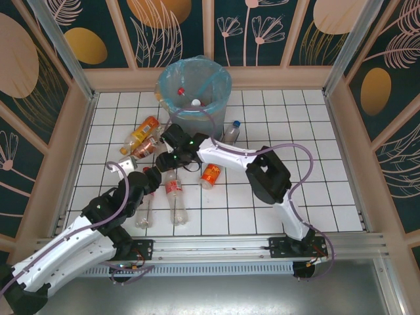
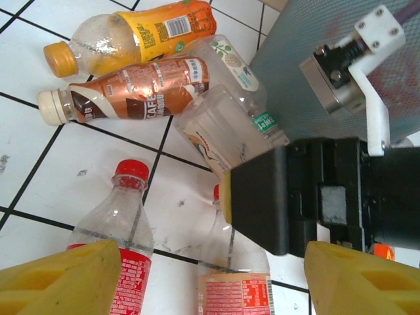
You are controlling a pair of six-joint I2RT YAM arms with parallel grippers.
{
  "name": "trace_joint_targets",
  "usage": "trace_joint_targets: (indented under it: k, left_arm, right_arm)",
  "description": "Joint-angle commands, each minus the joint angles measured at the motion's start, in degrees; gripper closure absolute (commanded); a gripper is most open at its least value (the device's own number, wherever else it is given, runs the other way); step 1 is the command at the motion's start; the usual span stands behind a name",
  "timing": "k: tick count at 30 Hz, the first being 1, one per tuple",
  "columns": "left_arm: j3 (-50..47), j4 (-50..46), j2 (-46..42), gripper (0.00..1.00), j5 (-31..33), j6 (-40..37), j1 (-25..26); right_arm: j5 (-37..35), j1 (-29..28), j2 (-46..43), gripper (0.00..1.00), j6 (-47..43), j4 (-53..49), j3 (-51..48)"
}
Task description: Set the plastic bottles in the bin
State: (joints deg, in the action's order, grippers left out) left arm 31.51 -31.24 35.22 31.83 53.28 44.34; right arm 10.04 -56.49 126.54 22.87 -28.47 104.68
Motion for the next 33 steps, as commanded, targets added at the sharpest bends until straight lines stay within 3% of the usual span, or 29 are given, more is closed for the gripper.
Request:
trace_joint_targets:
  k: [1, 16, 24, 33]
  left_arm:
    - [-0.04, 0.23, 0.07, 0.25, 1.79, -0.61, -0.31]
    - [1.88, -0.25, -2.35, 0.25, 7.05, -3.32, -0.33]
    - [2.08, -1.05, -4.99, 0.25, 9.29, -3.23, -0.34]
    - [1.81, -1.17, -6.13, 0.24, 9.60, -3.44, -0.33]
  right_arm:
    - [-2.76, -0.31, 4.07, 0.40, 0.86, -6.80, 4.55]
    - [-10.66, -3.50, 6.74, 0.41, 0.42, -16.17, 13.68]
    - [-11.89, -4.33, 6.71, 0.48, 1.68, -15.75, 11.55]
    - [-13.46, -4.54, 9.55, 0.46, 2.53, -16.12, 12.10]
